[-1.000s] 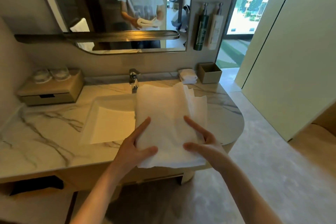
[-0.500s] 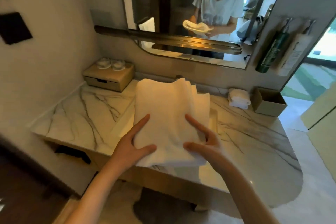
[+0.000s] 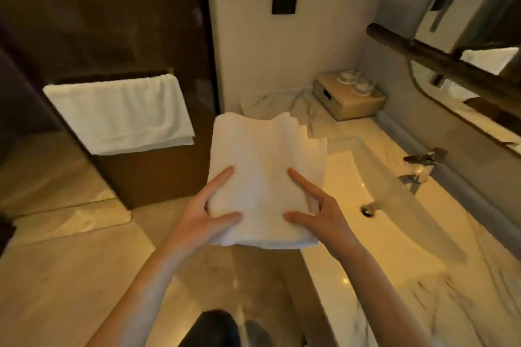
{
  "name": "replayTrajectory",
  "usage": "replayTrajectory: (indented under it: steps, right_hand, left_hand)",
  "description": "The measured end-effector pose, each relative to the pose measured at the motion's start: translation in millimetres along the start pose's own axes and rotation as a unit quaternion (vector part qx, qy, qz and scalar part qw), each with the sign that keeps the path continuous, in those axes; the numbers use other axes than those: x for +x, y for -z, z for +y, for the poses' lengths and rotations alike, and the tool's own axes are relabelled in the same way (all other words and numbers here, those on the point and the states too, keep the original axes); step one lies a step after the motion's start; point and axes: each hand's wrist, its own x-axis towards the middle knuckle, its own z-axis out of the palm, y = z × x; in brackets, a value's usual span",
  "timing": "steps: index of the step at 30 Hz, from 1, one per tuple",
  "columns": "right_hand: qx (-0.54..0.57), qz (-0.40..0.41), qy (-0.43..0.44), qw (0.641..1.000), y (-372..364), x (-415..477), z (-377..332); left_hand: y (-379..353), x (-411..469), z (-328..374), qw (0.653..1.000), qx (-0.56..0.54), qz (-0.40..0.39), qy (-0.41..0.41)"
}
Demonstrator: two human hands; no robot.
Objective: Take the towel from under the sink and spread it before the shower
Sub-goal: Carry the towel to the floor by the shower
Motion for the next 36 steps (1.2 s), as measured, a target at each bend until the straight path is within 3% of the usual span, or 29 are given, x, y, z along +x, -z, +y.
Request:
replayTrajectory:
  steps: [4,11,26,36]
  right_hand:
    - [-0.001,-0.068,0.001,0.998,-31,-28,-3]
    - [0.031,-0.121,0.015,0.992,-71,-101,-9]
    - [0.017,-0.105,-0.019,0.994,-186,-381,-22]
    - [0.014,-0.116,0.000,0.993,-203,-510,-49]
  left_hand:
    - [10,-76,1,0.996,0.007,0.081,0.033]
    - [13,-177,8,0.990,0.006,0.133,0.038]
    - [21,-478,5,0.993,-0.033,0.109,0.023]
    - [0,-611,27,0.992,-0.029,0.122,-0.008]
